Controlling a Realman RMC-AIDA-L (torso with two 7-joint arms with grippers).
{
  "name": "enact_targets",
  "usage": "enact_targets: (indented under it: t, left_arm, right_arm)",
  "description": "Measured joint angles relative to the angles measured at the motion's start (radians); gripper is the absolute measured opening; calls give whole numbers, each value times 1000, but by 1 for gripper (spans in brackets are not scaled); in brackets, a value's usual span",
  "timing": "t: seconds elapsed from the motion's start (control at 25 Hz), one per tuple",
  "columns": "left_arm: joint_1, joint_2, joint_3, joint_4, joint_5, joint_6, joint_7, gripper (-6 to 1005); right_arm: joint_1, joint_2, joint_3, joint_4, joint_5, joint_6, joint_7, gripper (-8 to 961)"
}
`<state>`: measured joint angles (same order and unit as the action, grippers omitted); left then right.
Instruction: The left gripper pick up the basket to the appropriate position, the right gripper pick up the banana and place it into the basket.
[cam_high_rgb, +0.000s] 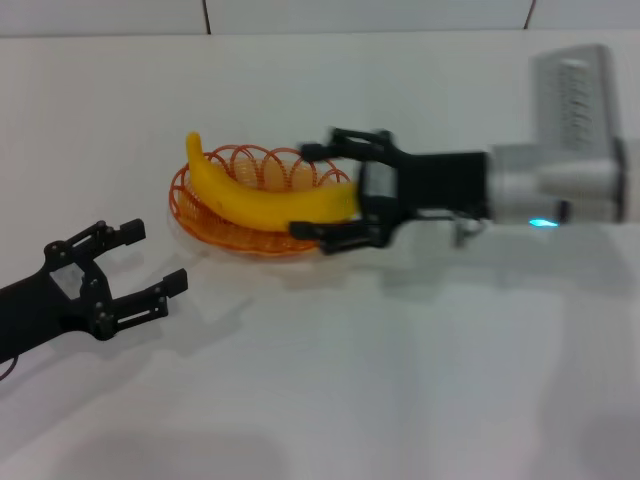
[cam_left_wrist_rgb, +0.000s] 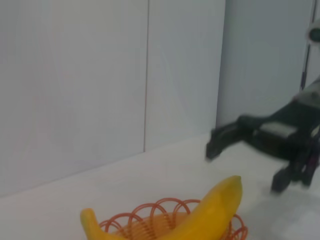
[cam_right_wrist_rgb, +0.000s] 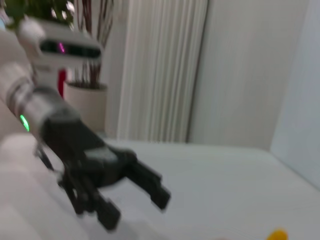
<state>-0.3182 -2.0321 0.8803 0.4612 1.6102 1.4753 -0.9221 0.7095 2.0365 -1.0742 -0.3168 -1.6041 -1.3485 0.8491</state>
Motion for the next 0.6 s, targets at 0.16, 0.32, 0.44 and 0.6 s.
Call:
enact_targets:
  t: [0.16,0.32,0.44,0.6]
  left_arm:
    - [7,2,-2,1,2,1,1,879]
    - [25,3,-7,3,1,1,1,879]
    - [44,3,-22,21,0,1,2,878]
    - [55,3,-32,28,0,2,5,878]
  right_arm:
    - [-190,-3,-8,-227,-1,-61,98,902]
    - [-303,-24,0,-308,0,-63,182,897]
    - [-343,-52,3,-284,1,-64,224,897]
    - [-369,-62,27,-259,3,-65,226,897]
